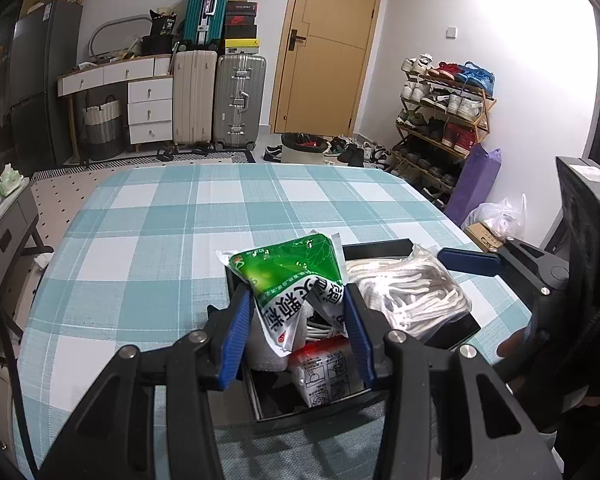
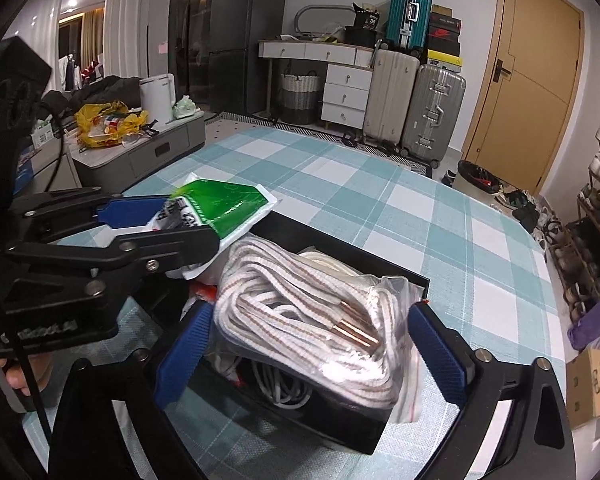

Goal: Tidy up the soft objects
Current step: 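Lift the green packet and rope bag and carry both over the box, then open both grippers to drop the green packet and rope bag into the box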

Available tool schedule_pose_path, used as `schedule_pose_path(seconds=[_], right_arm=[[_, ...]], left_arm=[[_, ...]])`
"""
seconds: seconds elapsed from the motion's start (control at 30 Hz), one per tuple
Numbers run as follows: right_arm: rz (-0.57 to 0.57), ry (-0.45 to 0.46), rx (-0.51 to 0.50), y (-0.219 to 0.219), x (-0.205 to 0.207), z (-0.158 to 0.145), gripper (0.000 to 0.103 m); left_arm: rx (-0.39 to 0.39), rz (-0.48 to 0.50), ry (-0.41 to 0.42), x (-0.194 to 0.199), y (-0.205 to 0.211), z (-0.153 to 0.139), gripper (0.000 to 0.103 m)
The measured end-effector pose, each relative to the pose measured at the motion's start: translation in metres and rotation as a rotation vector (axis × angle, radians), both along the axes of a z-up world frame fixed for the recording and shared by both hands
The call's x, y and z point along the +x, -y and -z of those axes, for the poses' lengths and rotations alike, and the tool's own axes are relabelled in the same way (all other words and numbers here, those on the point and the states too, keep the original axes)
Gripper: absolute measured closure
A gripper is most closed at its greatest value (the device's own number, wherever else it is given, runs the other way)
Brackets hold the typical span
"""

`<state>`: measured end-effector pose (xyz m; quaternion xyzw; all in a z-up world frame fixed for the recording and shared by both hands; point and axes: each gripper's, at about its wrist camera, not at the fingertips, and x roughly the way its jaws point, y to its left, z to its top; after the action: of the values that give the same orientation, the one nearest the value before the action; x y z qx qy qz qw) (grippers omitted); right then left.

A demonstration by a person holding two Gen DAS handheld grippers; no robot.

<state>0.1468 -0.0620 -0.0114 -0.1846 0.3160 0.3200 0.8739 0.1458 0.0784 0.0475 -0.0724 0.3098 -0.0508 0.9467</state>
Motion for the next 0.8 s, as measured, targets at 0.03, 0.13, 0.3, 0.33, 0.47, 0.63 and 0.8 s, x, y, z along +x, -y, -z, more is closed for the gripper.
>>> schedule_pose_path(seconds=[0.03,0.13,0.3,0.33,0.47,0.63,0.8], right_arm=[[-0.002,0.006,-0.004,0.001,-0.002,0.0,0.001],[-0.003,0.019,-0.009,0.002,-0.005,-0.002,0.001],[0.006,0.03,0.006,0.008,-0.009,-0.008,0.001],[0.009,0.036,0.01,0.01,-0.01,-0.009,0.001],[0.024,0.038,0.014,0.018,-0.01,-0.01,0.001],[0.049,0.027,0.029,0.029,-0.008,-0.009,0.001],[0.055,0.029,0.049,0.038,-0.012,-0.012,0.001]], left_arm=[[-0.001,0.002,-0.001,0.001,0.001,0.001,0.059],[0.002,0.008,-0.004,0.001,0.003,0.002,0.059],[0.006,0.016,-0.008,0.001,0.006,0.003,0.058],[0.009,0.02,-0.014,0.002,0.008,0.004,0.058],[0.017,0.028,-0.032,0.005,0.012,0.008,0.058],[0.021,0.038,-0.046,0.005,0.016,0.01,0.058],[0.035,0.044,-0.046,0.001,0.019,0.008,0.038]])
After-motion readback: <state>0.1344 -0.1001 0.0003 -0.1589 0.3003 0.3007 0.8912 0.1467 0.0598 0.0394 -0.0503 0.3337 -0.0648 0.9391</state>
